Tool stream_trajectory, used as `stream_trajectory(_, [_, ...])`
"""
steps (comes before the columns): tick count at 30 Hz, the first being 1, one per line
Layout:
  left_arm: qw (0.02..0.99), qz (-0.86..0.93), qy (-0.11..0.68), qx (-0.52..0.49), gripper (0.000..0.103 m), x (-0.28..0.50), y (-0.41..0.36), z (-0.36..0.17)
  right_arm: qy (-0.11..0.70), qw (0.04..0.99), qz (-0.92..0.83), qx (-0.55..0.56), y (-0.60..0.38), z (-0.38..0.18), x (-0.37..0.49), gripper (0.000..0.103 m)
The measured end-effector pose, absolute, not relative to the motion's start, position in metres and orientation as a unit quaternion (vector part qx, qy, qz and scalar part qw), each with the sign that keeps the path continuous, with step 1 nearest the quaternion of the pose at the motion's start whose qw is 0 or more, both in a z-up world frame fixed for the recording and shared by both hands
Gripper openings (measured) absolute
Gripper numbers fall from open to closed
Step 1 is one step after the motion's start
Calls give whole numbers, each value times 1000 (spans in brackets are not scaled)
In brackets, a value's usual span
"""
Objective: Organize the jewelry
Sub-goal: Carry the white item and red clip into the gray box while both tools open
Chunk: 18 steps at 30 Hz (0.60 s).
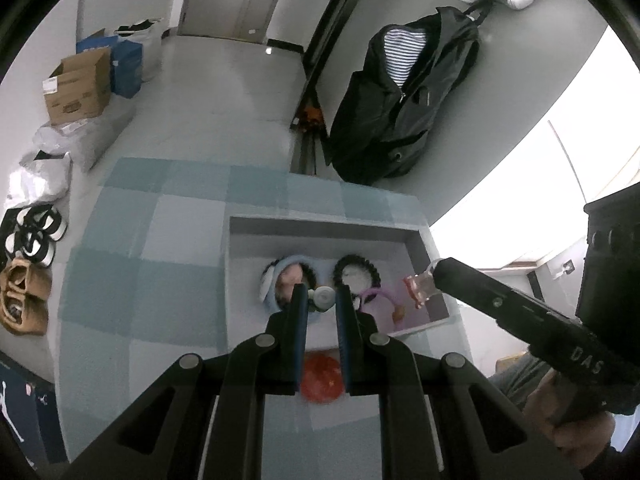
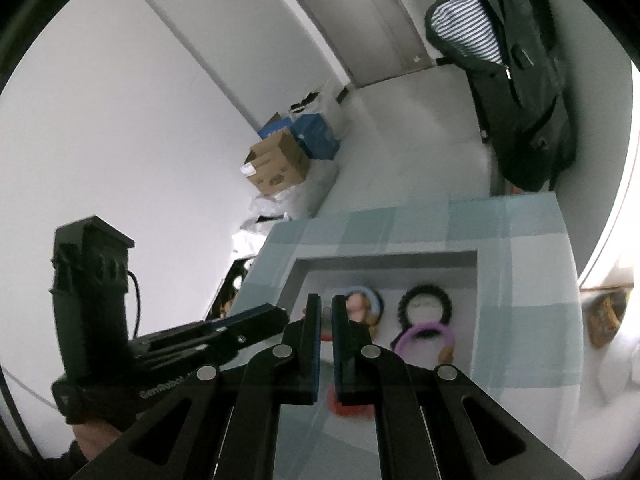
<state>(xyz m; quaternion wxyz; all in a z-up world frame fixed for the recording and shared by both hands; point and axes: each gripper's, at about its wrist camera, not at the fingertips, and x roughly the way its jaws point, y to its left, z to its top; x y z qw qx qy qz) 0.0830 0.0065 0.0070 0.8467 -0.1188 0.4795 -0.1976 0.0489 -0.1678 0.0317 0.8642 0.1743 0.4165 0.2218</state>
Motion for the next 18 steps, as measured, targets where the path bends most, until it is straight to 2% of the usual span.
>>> stream_trajectory(18, [817,-211,517,-140,9,121,-1,-20,449,846,202,206,-177,6,93,4])
